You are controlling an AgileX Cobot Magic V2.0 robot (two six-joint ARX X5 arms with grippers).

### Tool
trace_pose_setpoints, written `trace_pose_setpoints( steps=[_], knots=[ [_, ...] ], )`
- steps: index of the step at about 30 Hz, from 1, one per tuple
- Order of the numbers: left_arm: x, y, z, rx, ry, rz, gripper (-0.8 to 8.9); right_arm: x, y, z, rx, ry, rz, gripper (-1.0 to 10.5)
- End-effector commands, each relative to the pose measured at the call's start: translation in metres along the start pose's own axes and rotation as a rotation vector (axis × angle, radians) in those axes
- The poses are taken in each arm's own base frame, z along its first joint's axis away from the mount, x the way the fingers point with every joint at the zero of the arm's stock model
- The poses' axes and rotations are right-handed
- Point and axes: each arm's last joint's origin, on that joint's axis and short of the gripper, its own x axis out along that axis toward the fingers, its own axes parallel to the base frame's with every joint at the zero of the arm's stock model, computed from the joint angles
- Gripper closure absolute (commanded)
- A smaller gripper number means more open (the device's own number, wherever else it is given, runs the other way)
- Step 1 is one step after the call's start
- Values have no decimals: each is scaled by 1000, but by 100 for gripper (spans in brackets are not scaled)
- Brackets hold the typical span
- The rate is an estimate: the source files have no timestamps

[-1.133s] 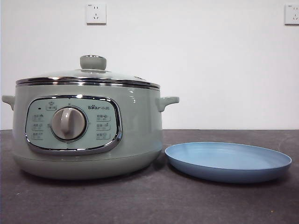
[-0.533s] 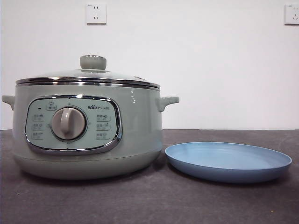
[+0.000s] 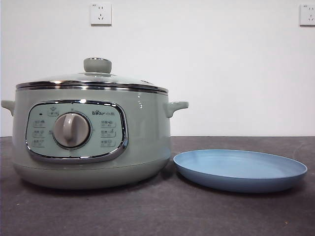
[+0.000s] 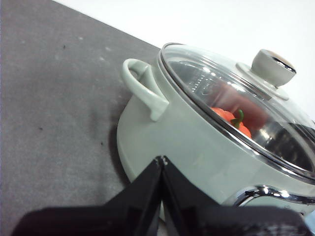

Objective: Take the pumpkin out from the steamer,put the pumpkin in the blue plate,close the lid

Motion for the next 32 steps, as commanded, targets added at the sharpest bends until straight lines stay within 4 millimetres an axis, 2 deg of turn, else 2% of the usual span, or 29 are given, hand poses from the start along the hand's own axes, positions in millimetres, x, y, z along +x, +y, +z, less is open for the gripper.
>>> trace_pose_setpoints(
  steps=[1,10,19,26,32],
  knots=[
    [-2,-4,7,-20,-9,10,821,-3,7,12,12,-13,19,957],
    [-8,-26,50,48,-40,32,821,-10,34,52,-14,-31,59,957],
    [-3,-55,111,216,-42,-5,822,-11,63,101,-174,-53,68,954],
    [7,-76,154,281,64,-87,822,-1,87,138,-331,67,120,948],
    [18,-87,175,316,174,-188,818,14,103,163,-401,197,196,945]
  ],
)
